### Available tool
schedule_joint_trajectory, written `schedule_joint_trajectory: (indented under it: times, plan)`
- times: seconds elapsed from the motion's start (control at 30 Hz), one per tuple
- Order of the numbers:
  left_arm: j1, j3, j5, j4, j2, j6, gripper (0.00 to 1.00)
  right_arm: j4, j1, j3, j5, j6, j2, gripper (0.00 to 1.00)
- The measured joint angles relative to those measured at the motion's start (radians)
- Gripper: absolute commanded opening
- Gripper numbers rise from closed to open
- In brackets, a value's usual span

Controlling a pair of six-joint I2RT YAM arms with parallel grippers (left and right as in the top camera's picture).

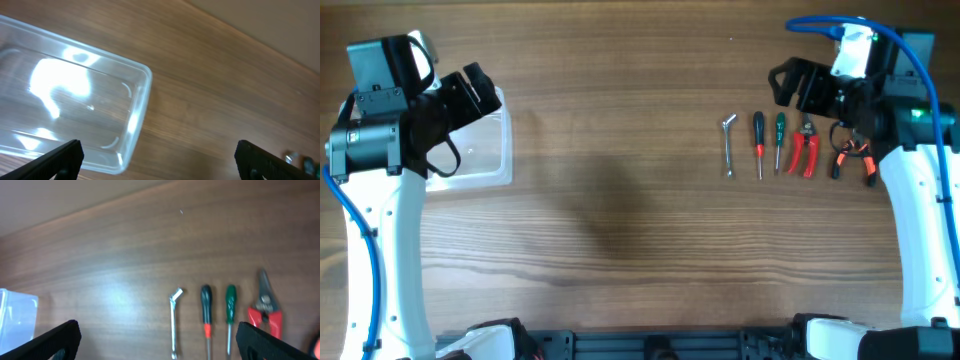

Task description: Pack container

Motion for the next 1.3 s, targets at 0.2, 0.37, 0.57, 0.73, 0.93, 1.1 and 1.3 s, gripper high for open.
schedule_joint_trajectory:
  times: [0.2, 0.37, 0.57, 0.73, 0.93, 1.1, 1.3]
  plan:
    - [0.000, 0.003, -0.027, -0.006, 0.007, -0.001, 0.99, -0.128, -0.080, 0.001, 0.045, 0.000, 0.001, 1.00]
    - [0.000, 0.019, -0.082, -0.039, 0.100, 0.044, 0.95, -0.142, -0.108, 0.001, 0.088, -0.003, 0.001, 1.00]
    - [-0.049, 0.020, -0.142, -0.074, 0.340, 0.174, 0.97, -0.142, -0.108, 0.001, 0.102, -0.003, 0.001, 1.00]
    - [-0.088, 0.020, -0.156, -0.045, 0.492, 0.211, 0.93, -0.143, -0.108, 0.001, 0.106, -0.003, 0.001, 1.00]
    - [-0.094, 0.019, -0.151, -0.012, 0.570, 0.213, 0.89, -0.158, -0.108, 0.001, 0.106, -0.003, 0.001, 1.00]
    - [-0.093, 0.019, -0.114, 0.027, 0.594, 0.214, 0.86, -0.157, -0.108, 0.001, 0.106, -0.003, 0.001, 1.00]
    - [-0.093, 0.019, -0.103, 0.079, 0.636, 0.214, 0.78, -0.157, -0.108, 0.001, 0.109, -0.003, 0.001, 1.00]
